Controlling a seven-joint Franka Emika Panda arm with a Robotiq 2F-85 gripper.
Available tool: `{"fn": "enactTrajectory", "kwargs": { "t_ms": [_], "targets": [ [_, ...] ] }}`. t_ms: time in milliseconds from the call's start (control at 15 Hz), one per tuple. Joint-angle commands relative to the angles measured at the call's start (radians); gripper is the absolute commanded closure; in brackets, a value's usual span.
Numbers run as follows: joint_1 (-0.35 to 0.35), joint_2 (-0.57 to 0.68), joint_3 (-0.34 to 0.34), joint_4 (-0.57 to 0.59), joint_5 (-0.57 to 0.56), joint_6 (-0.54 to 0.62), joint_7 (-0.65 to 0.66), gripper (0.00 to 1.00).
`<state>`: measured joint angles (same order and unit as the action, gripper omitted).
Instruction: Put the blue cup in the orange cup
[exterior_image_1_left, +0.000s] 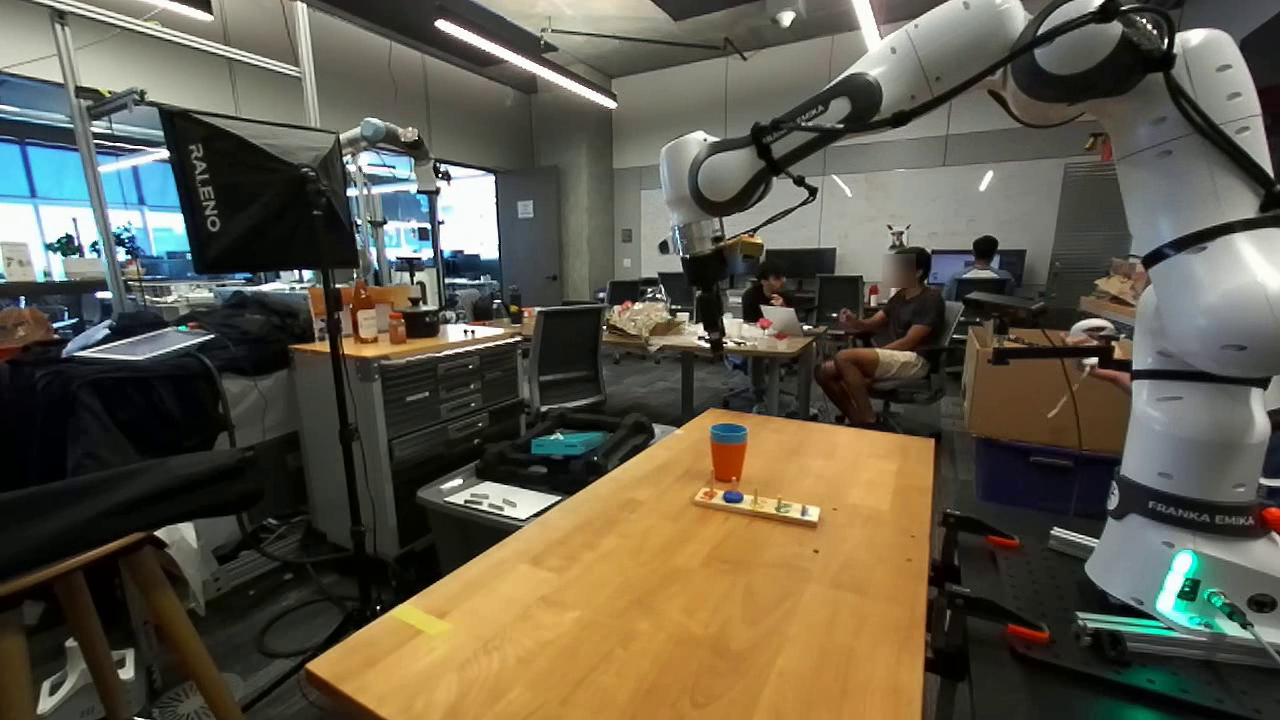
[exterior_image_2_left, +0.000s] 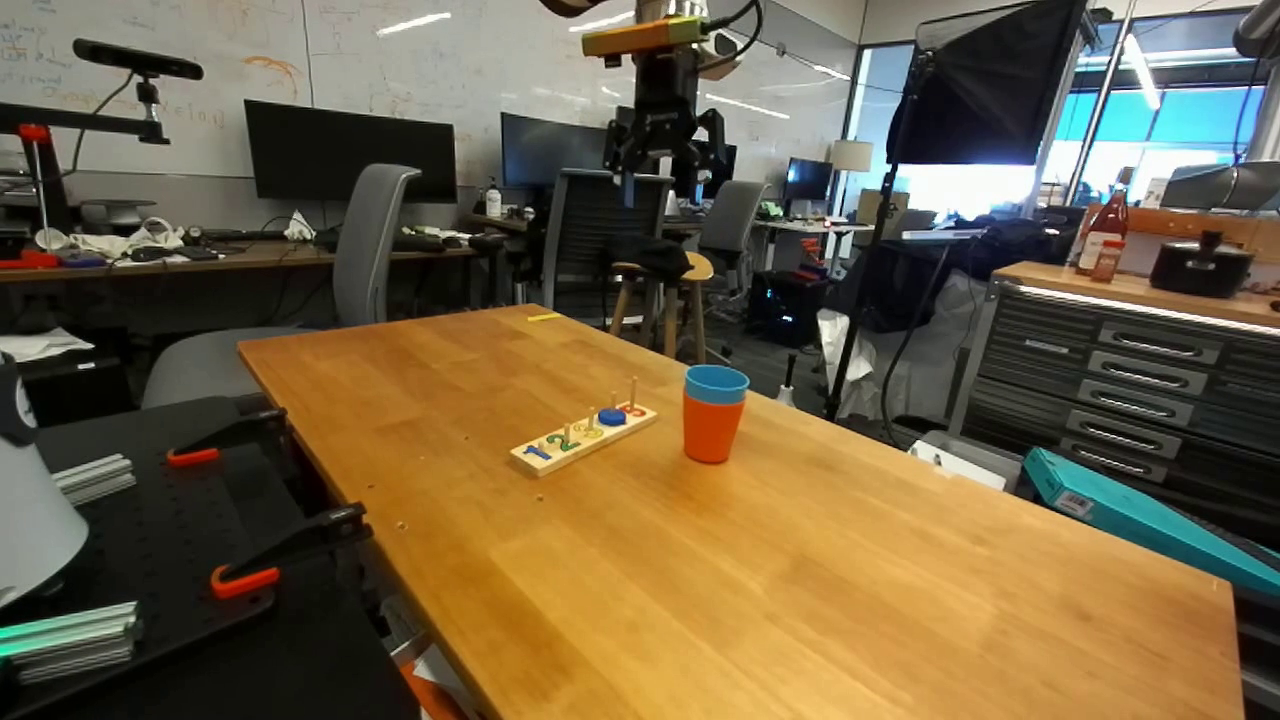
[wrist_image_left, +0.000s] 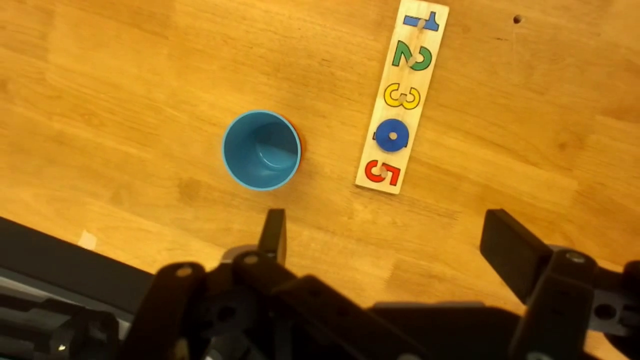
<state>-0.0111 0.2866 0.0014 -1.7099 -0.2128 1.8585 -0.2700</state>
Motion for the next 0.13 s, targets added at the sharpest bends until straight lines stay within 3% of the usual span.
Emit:
{"fn": "enactTrajectory", "kwargs": {
  "t_ms": [0, 67],
  "targets": [
    [-0.002, 0.005, 0.002, 0.001, 0.000, -0.002, 0.000, 0.00],
    [-0.002, 0.010, 0.002, 0.001, 0.000, -0.002, 0.000, 0.00]
  ]
}}
